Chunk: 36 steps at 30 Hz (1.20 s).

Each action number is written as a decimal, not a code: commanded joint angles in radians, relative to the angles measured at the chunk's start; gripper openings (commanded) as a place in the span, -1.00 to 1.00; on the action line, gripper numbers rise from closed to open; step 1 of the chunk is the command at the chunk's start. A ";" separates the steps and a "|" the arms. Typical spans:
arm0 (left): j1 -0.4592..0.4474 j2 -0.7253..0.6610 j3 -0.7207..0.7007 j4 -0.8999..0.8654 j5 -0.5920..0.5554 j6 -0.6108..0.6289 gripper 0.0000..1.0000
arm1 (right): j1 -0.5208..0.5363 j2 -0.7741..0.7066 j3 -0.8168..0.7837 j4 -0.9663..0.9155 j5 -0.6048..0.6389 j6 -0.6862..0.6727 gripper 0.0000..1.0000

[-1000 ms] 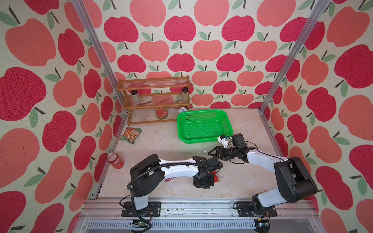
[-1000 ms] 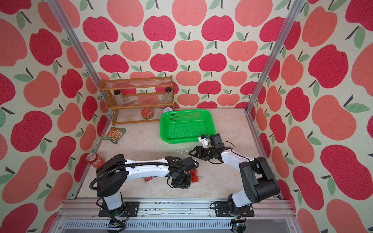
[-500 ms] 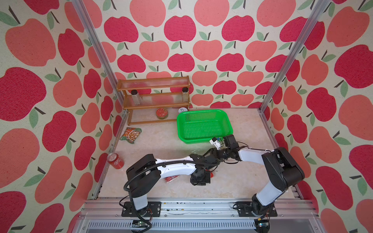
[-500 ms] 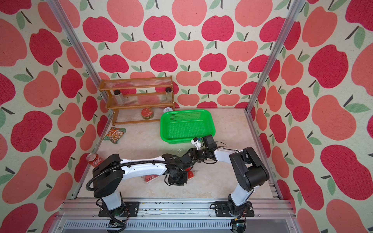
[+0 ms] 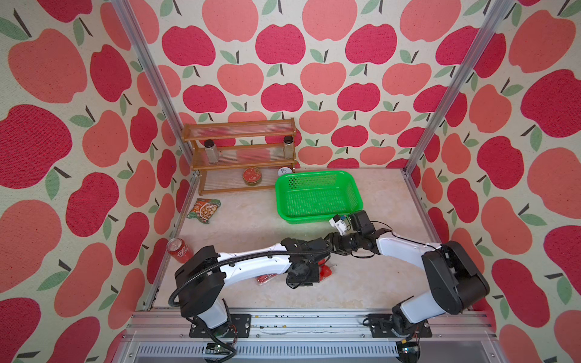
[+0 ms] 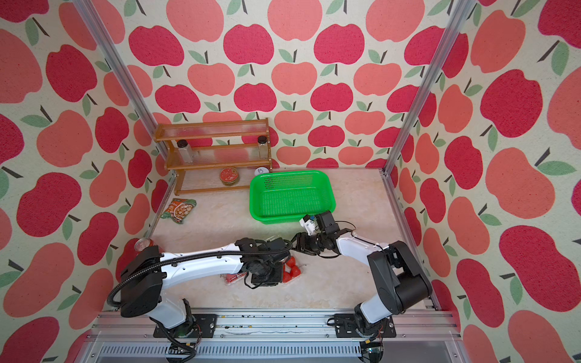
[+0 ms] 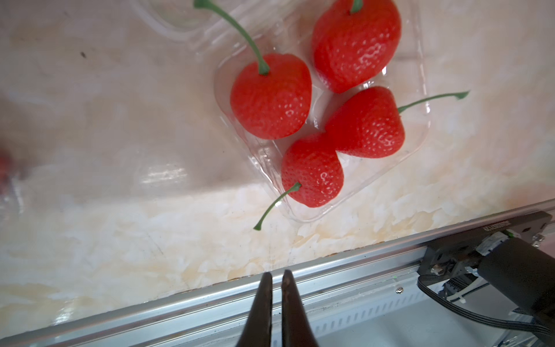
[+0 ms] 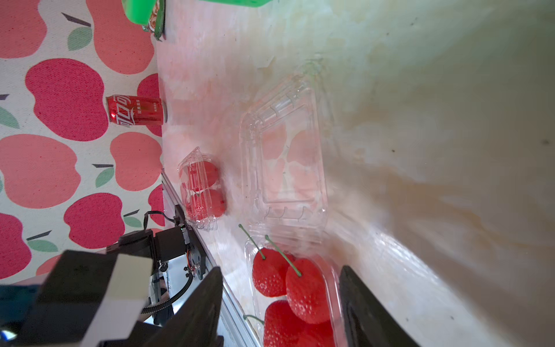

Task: Pack strawberries into containers
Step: Adjust the packing box at the center of the board.

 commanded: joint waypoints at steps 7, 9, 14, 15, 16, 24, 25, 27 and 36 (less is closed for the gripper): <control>0.101 -0.180 -0.077 -0.072 -0.074 -0.029 -0.78 | 0.018 -0.148 -0.101 -0.239 0.053 -0.001 0.28; 0.124 -0.215 -0.092 -0.074 -0.083 -0.027 -0.78 | 0.021 -0.168 -0.120 -0.239 0.045 0.005 0.28; 0.160 -0.270 -0.119 -0.072 -0.088 -0.022 -0.76 | 0.078 -0.166 -0.110 -0.261 0.037 0.025 0.28; 0.164 -0.275 -0.122 -0.075 -0.090 -0.019 -0.76 | 0.105 -0.161 -0.105 -0.256 0.037 0.038 0.28; 0.166 -0.278 -0.122 -0.079 -0.093 -0.017 -0.76 | 0.130 -0.157 -0.100 -0.253 0.040 0.049 0.28; 0.167 -0.311 -0.153 -0.074 -0.101 -0.030 -0.74 | 0.312 -0.058 -0.022 -0.191 0.065 0.120 0.28; 0.167 -0.316 -0.157 -0.074 -0.101 -0.031 -0.74 | 0.327 -0.039 -0.006 -0.186 0.068 0.123 0.28; 0.167 -0.327 -0.164 -0.077 -0.104 -0.034 -0.73 | 0.359 0.011 0.036 -0.182 0.068 0.124 0.28; 0.151 -0.319 -0.178 -0.041 -0.078 -0.037 -0.69 | 0.358 -0.113 0.026 -0.287 0.124 0.170 0.42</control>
